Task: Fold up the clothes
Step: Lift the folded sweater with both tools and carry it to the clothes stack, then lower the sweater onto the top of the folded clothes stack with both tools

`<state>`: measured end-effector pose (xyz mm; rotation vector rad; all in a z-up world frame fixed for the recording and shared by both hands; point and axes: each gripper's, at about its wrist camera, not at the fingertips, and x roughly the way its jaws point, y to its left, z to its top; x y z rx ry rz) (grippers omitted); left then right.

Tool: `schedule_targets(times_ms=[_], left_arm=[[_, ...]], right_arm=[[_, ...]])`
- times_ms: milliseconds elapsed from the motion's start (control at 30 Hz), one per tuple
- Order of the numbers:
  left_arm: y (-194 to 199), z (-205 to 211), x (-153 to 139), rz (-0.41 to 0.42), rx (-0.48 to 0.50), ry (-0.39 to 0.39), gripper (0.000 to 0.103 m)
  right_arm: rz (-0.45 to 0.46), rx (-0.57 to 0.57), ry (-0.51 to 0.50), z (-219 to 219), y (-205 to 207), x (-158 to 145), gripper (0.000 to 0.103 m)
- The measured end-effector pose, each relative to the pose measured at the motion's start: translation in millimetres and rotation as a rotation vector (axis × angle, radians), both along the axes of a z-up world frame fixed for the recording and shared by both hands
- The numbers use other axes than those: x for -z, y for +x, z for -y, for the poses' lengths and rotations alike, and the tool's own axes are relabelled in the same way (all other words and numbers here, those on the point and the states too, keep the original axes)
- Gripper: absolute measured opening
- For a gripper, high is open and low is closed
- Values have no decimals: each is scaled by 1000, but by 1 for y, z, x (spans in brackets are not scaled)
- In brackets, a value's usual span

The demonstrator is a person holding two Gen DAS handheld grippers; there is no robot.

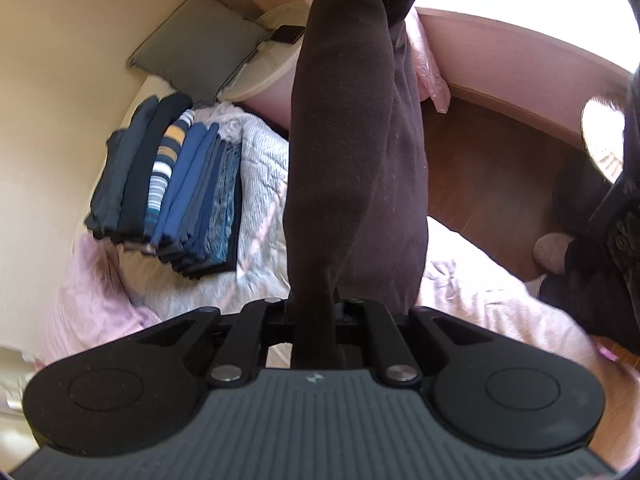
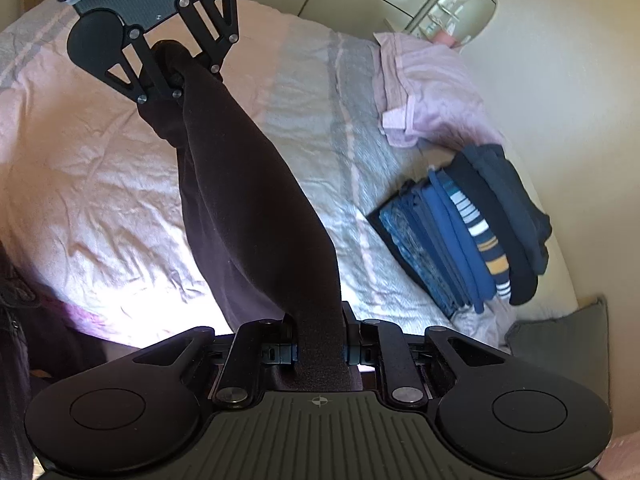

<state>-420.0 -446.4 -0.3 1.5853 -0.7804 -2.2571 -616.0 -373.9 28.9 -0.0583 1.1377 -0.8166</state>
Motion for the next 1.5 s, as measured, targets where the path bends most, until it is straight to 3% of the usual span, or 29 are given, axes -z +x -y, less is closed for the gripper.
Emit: schedule_targets(times_ms=[333,600,833,1033,1133,1200,1300,1400,1500], left_arm=[[-25,67,-27,-68,93,-76,8],[-52,148,-82,-124,75,-173,8],[-112,270,-133,-178,-18,-298,9],[-176,399,-177,-207,-161,-399,9],[-203,458,-196,-226,-232,-489,9],[-217,485,-193,-237,-262,-581,9],[-234,514,-150,-212,-297,-630,9],[-241,523,-60,-124,-309,-526,9],[-246,523,33,-20,-307,-422,11]], right_arm=[[-37,96,-59,45,-21,-31,17],[-21,84,-141,116,-45,-76,17],[3,29,-271,235,-91,-126,17],[9,-46,-383,380,-143,-168,17],[6,-81,-447,455,-165,-188,17],[6,-97,-522,496,-176,-195,17],[35,-109,-608,534,-190,-178,17],[46,-123,-590,555,-200,-114,17],[17,-145,-445,560,-203,-21,17]])
